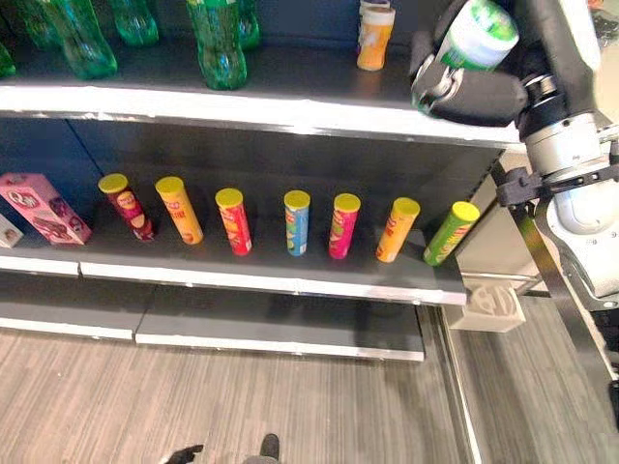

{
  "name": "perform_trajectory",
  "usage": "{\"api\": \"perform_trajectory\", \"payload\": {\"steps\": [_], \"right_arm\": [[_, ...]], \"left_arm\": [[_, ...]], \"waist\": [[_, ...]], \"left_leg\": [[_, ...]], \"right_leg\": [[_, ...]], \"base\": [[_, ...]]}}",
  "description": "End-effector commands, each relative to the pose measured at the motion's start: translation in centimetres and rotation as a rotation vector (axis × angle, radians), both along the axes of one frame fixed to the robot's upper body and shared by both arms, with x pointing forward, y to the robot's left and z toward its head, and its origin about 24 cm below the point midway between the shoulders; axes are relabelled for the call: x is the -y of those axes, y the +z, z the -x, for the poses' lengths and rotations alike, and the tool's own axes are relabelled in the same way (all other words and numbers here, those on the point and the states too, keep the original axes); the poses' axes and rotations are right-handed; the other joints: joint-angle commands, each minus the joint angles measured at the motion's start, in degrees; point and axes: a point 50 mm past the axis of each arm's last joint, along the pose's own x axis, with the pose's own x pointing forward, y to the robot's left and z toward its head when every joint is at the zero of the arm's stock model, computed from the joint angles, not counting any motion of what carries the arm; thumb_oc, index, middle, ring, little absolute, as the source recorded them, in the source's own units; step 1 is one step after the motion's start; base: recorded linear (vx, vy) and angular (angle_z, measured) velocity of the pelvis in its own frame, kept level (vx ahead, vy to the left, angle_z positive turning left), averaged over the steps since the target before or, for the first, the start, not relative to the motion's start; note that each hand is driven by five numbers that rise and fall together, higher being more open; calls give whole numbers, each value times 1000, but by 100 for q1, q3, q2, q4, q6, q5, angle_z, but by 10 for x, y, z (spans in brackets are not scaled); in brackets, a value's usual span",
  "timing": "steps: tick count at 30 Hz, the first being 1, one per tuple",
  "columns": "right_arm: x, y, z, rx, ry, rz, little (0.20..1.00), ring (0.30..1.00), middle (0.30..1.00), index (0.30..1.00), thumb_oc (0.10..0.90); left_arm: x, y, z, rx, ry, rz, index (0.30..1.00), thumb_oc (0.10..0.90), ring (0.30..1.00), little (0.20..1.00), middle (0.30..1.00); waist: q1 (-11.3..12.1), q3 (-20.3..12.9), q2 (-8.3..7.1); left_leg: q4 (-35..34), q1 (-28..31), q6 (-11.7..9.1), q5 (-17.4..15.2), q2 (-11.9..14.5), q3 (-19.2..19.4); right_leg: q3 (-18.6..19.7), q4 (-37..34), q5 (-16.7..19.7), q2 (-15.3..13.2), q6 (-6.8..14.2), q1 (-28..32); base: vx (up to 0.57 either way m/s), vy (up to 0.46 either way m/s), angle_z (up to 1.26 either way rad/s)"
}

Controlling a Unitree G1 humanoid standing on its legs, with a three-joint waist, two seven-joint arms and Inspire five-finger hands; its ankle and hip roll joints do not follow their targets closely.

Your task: Put the goods on the table back onto the shelves and tidy them up.

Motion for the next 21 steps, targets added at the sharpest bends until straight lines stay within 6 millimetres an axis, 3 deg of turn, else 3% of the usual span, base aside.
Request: {"api": "perform_trajectory", "payload": {"steps": [1, 10, 13, 21], "right_arm": [[-8, 75, 16, 237, 92, -107, 300, 300, 300, 300, 400], [1, 82, -3, 181, 7, -112, 300, 300, 300, 300, 400], [14, 83, -14, 153, -67, -143, 300, 300, 300, 300, 400], [25, 78, -24, 110, -124, -173, 300, 300, 300, 300, 400]], "left_arm": [[0, 0, 6, 13, 17, 5, 900, 800, 900, 900, 900], [6, -5, 14, -18, 21, 27, 900, 800, 900, 900, 900], [6, -6, 18, -37, 22, 23, 900, 800, 900, 900, 900], [5, -6, 18, -39, 27, 20, 900, 800, 900, 900, 900]], "waist": [[368, -376, 31], [451, -440, -114], [564, -442, -180], [670, -396, -225]], "left_leg": [[-64, 294, -239, -571, 207, -12], [-64, 256, -380, -527, 380, -241], [-64, 195, -421, -496, 416, -358], [-64, 73, -450, -449, 406, -530]], "right_leg": [[-520, -162, 200, 78, 99, 104], [-905, -313, 96, 189, 58, 360], [-1150, -299, 56, 193, 41, 450], [-1414, -269, 34, 172, 37, 475]], "base": [[94, -106, 42], [54, -79, 21], [47, -66, 27], [18, -23, 22]]}}
